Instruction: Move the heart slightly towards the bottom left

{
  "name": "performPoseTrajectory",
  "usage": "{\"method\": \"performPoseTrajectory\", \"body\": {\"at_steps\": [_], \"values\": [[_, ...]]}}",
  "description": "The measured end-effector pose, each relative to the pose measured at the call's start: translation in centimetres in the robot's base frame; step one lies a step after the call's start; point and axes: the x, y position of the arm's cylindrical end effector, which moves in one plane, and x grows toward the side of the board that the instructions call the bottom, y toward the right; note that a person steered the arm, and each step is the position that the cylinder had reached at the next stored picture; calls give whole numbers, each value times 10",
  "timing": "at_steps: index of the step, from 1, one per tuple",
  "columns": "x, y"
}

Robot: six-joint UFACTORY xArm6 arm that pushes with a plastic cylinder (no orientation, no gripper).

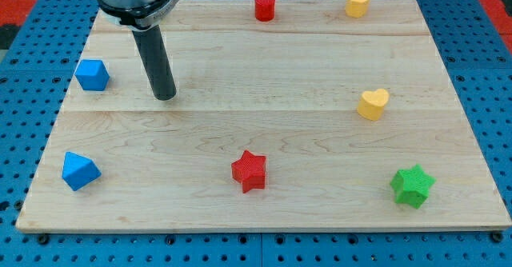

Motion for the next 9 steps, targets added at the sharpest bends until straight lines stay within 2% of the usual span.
{"method": "performPoseTrajectory", "body": {"at_steps": [4, 5, 6, 7, 8, 9], "values": [[-16, 15], [-38, 84], [-63, 127], [-74, 219], [-69, 297], [-20, 310]]}}
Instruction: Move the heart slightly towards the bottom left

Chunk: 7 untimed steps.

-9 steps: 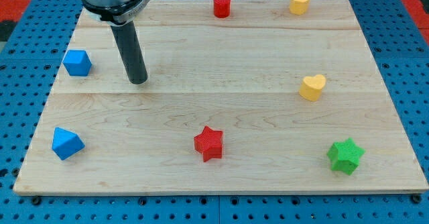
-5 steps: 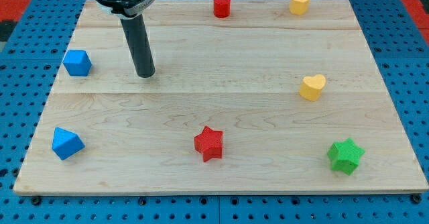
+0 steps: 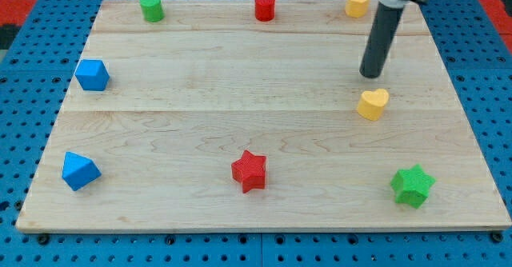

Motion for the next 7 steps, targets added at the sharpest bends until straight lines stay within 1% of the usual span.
{"method": "performPoseTrajectory", "body": {"at_steps": [1, 2, 3, 4, 5, 6, 7], "values": [[64, 0], [96, -3], [101, -90], [105, -158], [123, -225], [165, -273], [144, -228]]}}
